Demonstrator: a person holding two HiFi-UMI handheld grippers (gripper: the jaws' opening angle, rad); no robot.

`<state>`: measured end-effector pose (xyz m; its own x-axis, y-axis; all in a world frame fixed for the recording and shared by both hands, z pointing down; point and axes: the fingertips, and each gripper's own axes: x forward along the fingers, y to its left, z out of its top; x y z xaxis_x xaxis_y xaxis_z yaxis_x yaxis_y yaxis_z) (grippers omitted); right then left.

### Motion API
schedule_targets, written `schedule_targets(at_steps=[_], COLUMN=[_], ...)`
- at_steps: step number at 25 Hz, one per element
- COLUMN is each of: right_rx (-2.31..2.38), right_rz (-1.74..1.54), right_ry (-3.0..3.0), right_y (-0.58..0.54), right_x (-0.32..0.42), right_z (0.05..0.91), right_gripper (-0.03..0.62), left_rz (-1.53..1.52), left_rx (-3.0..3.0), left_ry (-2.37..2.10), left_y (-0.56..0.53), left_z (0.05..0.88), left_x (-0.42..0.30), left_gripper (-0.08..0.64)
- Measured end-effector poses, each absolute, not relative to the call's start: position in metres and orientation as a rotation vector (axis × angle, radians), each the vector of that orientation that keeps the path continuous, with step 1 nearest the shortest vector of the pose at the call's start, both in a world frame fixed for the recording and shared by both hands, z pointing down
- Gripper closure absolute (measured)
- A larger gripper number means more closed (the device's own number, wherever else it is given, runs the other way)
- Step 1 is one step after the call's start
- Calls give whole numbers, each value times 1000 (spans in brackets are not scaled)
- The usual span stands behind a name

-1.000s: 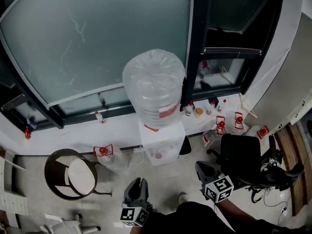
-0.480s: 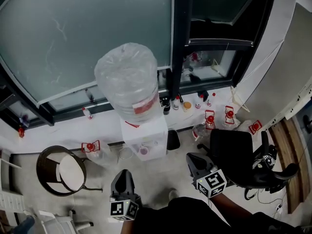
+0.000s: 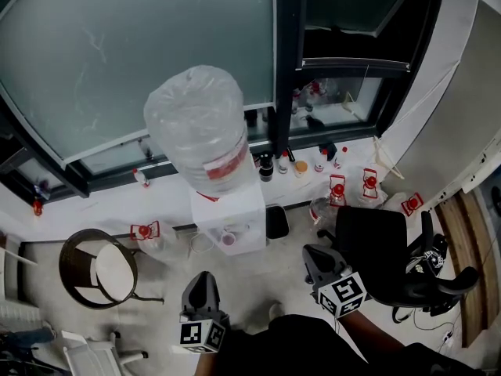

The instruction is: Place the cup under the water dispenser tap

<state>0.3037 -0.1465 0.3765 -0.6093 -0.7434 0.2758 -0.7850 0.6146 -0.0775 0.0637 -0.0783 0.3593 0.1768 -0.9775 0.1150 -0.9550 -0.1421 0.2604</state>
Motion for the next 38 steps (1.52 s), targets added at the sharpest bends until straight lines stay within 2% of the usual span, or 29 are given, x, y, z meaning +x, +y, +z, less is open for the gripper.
schedule_targets(at_steps=[16,38], right_rx=[1265,1240], right_rz=[297,294], right_ry=[-2624,-2609], right_y=[-150,-148], right_x=[323,323], right_z=[384,390], right_gripper=[594,594], left_rz=[-114,-111], left_rx=[2195,2142], left_ry=[-1832,-1842], left_y=[-84,-83], left_z=[366,375], left_x=[87,83], left_gripper=[535,535])
